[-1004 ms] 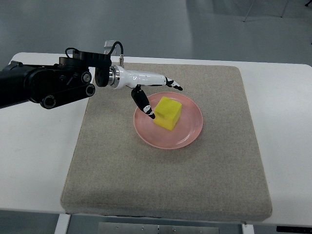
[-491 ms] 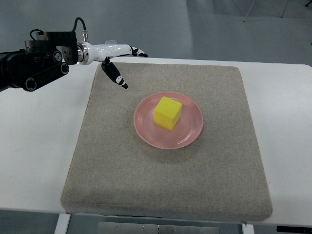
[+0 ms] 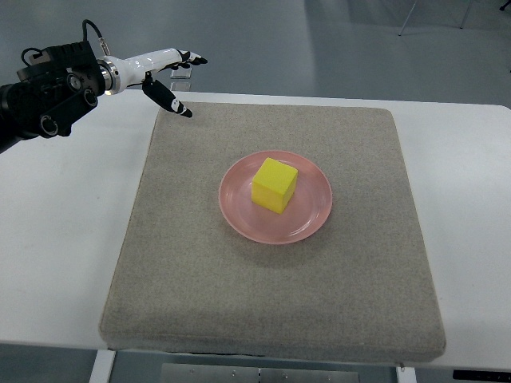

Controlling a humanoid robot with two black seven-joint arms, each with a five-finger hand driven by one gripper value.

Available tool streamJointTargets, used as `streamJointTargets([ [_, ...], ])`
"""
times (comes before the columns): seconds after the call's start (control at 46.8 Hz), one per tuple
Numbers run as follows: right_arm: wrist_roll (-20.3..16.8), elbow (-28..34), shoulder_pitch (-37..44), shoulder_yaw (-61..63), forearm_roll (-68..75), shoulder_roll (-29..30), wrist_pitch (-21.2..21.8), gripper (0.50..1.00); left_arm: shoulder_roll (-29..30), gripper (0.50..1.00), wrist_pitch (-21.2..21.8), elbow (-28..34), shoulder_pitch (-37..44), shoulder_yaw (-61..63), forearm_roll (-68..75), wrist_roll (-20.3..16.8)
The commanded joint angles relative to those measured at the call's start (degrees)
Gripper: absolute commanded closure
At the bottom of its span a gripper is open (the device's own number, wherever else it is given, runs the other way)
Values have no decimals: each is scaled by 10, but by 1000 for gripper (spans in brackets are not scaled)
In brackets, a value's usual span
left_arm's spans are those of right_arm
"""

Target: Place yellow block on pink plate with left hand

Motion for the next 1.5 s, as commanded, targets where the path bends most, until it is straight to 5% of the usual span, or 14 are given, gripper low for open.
streamJointTargets([
  [0.0,0,0,0,0,1,0,0,576,-18,527,1,38,7,0,-72,0],
  [0.598,0,0,0,0,1,0,0,576,-59,521,64,91,65,-93,-411,60],
  [1.282,0,0,0,0,0,0,0,576,-75,523,-97,90,129,-360,-425,16],
  [1.474,0,0,0,0,0,0,0,576,-81,521,-98,90,137,-372,-426,15],
])
